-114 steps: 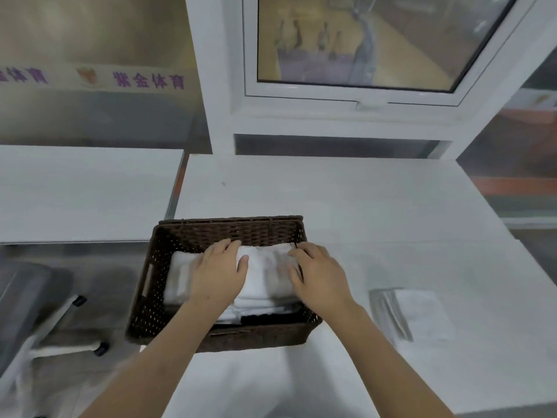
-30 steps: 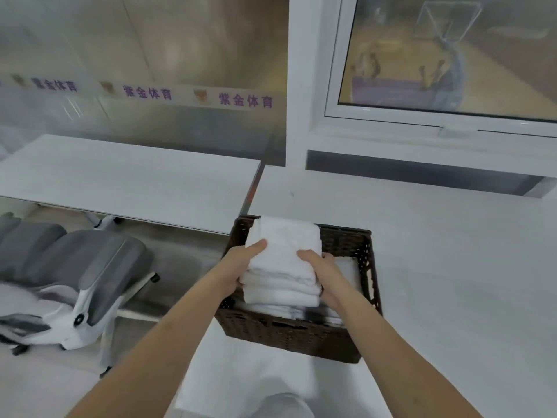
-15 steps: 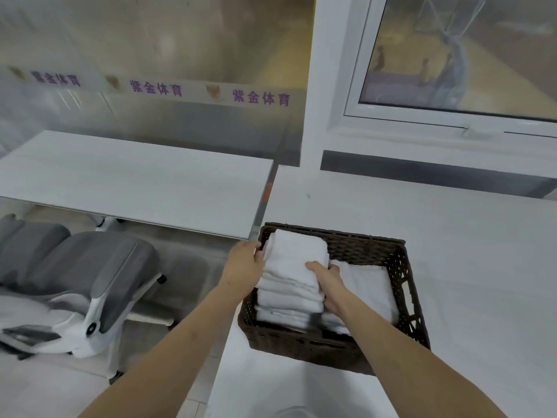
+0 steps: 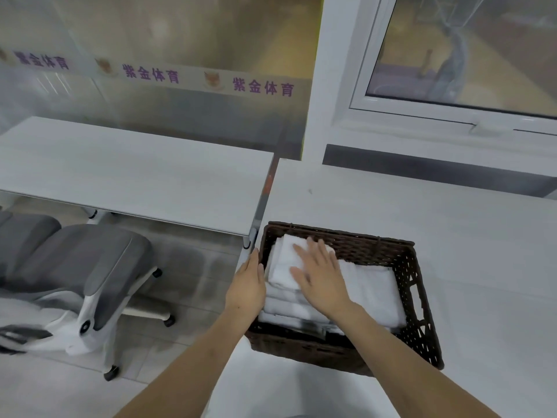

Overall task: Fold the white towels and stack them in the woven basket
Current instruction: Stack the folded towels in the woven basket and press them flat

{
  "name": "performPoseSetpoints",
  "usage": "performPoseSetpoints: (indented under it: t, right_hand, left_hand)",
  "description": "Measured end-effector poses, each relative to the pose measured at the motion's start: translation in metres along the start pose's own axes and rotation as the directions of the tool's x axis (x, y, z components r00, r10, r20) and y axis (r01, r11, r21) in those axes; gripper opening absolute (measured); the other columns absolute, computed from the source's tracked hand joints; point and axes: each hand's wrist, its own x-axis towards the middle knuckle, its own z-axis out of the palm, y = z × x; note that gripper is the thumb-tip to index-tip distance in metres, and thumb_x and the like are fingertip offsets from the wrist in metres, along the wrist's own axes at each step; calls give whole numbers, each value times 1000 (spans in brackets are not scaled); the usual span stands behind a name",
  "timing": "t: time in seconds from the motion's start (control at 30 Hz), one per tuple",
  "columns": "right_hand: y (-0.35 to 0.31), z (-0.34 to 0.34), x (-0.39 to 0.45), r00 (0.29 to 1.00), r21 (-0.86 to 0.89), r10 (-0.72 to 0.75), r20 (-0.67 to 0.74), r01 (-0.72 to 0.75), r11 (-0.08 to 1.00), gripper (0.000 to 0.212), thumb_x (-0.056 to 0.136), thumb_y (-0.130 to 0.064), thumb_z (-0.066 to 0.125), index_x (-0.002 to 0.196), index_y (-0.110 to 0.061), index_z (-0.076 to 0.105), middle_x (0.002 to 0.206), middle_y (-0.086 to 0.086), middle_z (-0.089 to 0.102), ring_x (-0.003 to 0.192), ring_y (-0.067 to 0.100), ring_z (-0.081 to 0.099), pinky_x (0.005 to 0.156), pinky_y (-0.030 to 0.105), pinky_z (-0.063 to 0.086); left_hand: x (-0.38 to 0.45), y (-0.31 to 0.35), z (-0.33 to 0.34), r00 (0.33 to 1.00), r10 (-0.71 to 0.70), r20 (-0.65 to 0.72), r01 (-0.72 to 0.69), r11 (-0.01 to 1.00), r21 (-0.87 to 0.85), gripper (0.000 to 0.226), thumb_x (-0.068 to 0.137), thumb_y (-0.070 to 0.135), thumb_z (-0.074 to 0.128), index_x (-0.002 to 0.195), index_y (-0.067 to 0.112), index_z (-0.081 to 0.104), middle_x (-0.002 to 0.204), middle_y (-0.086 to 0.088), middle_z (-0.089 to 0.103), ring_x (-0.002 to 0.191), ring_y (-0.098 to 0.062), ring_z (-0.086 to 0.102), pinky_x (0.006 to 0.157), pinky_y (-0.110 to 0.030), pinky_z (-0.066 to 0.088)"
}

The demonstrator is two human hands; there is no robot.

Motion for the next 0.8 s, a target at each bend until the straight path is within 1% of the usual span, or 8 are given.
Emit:
performPoseSetpoints:
  t: [0.1, 0.23, 0.3, 0.47, 0.6, 0.67, 0.73, 0.8]
  right_hand:
    - [4, 17, 0, 978, -157, 25, 205, 8, 988, 78, 91, -74, -9, 162, -44, 0, 171, -4, -18, 157, 21, -22, 124, 44, -19]
    - [9, 33, 7, 960, -198, 117, 254, -67, 978, 65, 99, -67, 1, 161, -46, -9, 169, -6, -24, 155, 18, -26, 111, 36, -38]
    - [7, 36, 12, 953, -220, 141, 270, -81, 972, 62, 102, -65, 5, 161, -47, -9, 169, -7, -23, 155, 18, -26, 110, 36, -38]
    - [11, 31, 23, 939, -206, 126, 320, -61, 977, 61, 104, -64, 8, 161, -47, -5, 172, -4, -17, 157, 19, -21, 124, 46, -19]
    - [14, 15, 20, 948, -101, 49, 316, -18, 995, 62, 105, -64, 13, 163, -43, 10, 173, -3, -9, 158, 19, -14, 127, 47, -12]
    - [15, 10, 9, 979, -47, -22, 204, 33, 998, 60, 107, -57, 20, 161, -34, 27, 173, 2, 3, 160, 22, -4, 129, 49, -1]
    - [17, 7, -5, 994, -66, -108, 19, 110, 992, 53, 108, -50, 28, 150, -24, 49, 167, 11, 29, 155, 30, 21, 125, 52, 22]
    - [21, 6, -15, 986, -123, -161, -42, 154, 980, 53, 106, -51, 34, 144, -21, 56, 158, 11, 43, 145, 30, 39, 117, 51, 36]
  left_hand:
    - [1, -5, 3, 999, 23, -27, -23, 1000, 15, 56, 103, 45, 15, 158, 39, 20, 140, 1, 57, 122, -19, 57, 98, -43, 53]
    - [2, -4, 8, 998, 24, -56, -20, 997, 77, 54, 107, 36, 20, 160, 37, 12, 142, 0, 55, 121, -18, 57, 95, -38, 53]
    - [2, -1, 7, 999, 12, -52, -7, 995, 98, 55, 108, 30, 24, 161, 36, 10, 144, -1, 54, 120, -18, 57, 94, -38, 53]
    - [0, 6, 4, 999, -37, -35, 43, 982, 186, 57, 109, 28, 28, 162, 34, 7, 139, 2, 57, 116, -18, 60, 89, -32, 50]
    - [-5, 12, 0, 997, -68, -45, 76, 972, 224, 54, 110, 34, 24, 162, 32, 7, 127, -2, 63, 104, -22, 63, 80, -35, 49]
    - [-8, 12, 0, 997, -63, -49, 72, 970, 231, 54, 110, 34, 25, 162, 30, 9, 126, -2, 63, 102, -22, 63, 77, -35, 49]
    - [-8, 12, 0, 997, -56, -52, 66, 972, 227, 54, 110, 34, 25, 162, 29, 11, 130, -2, 61, 102, -23, 63, 78, -37, 51]
    - [-7, 12, 0, 997, -47, -54, 58, 972, 226, 54, 110, 32, 26, 162, 27, 12, 136, -2, 59, 104, -24, 64, 79, -37, 52]
